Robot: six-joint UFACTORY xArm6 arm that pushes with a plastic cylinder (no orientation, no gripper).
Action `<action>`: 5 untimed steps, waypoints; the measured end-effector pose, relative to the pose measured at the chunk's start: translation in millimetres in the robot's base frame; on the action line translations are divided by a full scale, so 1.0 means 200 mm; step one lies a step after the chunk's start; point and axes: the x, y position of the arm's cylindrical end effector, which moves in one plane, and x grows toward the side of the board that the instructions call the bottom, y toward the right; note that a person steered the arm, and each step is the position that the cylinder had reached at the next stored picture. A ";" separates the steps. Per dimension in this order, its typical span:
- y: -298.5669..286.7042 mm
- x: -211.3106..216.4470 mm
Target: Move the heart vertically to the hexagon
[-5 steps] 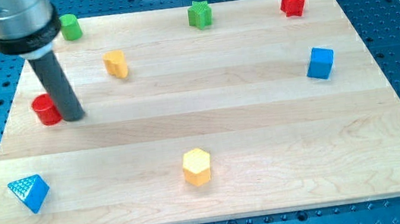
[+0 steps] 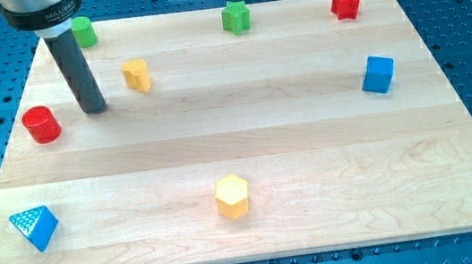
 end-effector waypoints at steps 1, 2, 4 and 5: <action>0.00 -0.03; 0.13 -0.23; 0.91 -0.16; 1.23 -0.36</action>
